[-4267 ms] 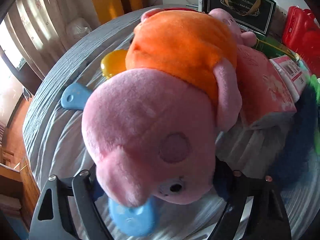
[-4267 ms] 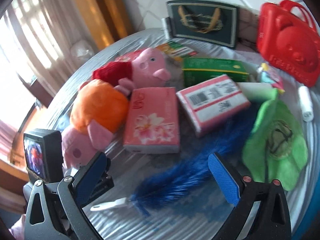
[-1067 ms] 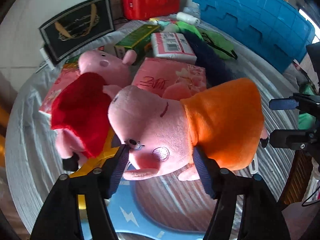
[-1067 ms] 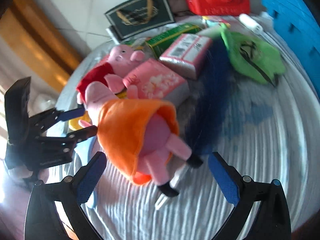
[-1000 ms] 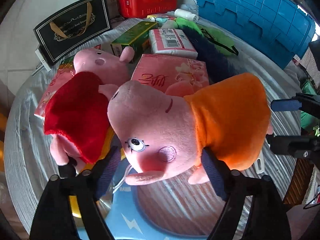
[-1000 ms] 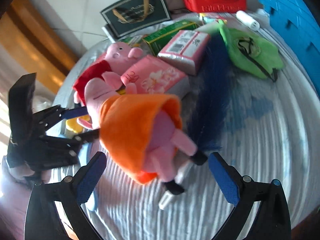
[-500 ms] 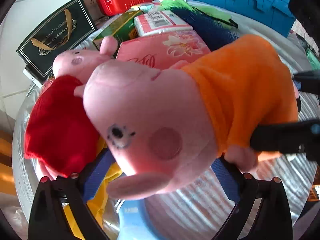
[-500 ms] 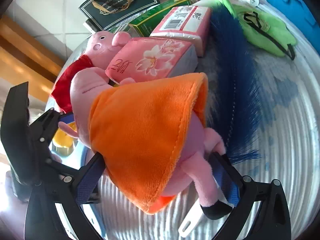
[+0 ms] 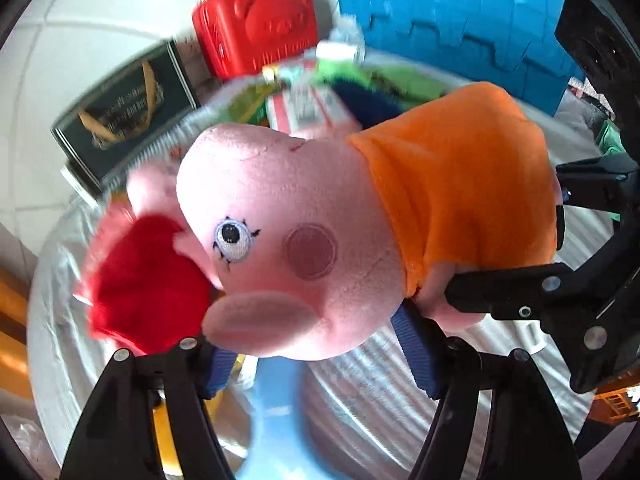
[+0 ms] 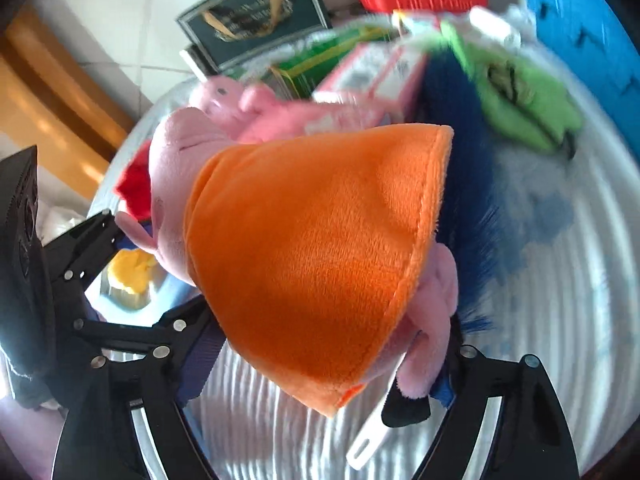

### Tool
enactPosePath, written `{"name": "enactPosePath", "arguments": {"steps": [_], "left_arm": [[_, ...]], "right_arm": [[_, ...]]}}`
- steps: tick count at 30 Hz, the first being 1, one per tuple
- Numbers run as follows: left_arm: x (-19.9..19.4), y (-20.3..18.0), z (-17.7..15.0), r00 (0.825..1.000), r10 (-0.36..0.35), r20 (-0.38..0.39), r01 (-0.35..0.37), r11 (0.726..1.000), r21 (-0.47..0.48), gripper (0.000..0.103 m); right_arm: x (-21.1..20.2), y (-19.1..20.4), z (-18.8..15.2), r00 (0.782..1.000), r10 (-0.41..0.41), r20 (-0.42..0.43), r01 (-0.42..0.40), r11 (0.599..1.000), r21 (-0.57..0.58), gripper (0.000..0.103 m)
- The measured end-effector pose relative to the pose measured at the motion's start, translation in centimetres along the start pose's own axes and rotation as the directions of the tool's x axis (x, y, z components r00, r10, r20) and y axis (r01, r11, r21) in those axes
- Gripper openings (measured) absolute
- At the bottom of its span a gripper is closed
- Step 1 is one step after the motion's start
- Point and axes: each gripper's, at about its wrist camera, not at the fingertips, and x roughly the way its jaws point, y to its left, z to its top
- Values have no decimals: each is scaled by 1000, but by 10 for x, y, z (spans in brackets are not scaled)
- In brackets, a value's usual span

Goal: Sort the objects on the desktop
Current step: 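Carry the pig plush into the blue crate and open both tools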

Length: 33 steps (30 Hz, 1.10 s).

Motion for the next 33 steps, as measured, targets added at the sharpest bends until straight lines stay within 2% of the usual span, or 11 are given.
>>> {"name": "enactPosePath", "arguments": {"steps": [7, 12, 17, 19, 23, 27, 30, 33], "left_arm": [[-59, -16, 42, 988, 39, 150, -42, 999, 16, 70], [-85, -31, 82, 975, 57, 217, -61, 998, 10, 70], [-107, -54, 126, 958, 75, 277, -79, 997, 2, 70], [-116, -70, 151, 946, 92, 312, -98, 995, 1, 70], [-128, -107, 206, 921, 119, 371, -125, 992, -7, 70], [-135, -162, 283, 893, 116, 434, -126, 992, -5, 70], [-134, -210, 338, 884, 96, 457, -110, 994, 5, 70], [-123, -251, 389, 889, 72, 451, -92, 996, 21, 70]], "right_arm": [[-66, 7, 28, 992, -10, 129, 16, 999, -46, 86], [-111, -2, 49, 980, -29, 197, 43, 997, -68, 86], [-163, -28, 65, 962, -39, 269, 71, 992, -107, 86], [-184, -44, 73, 954, -35, 299, 75, 989, -125, 86], [-231, -87, 92, 932, -42, 359, 105, 982, -157, 86], [-294, -150, 114, 908, -71, 414, 160, 970, -185, 86], [-333, -209, 132, 900, -88, 427, 179, 968, -178, 86], [-363, -271, 149, 904, -104, 415, 183, 971, -155, 86]]}}
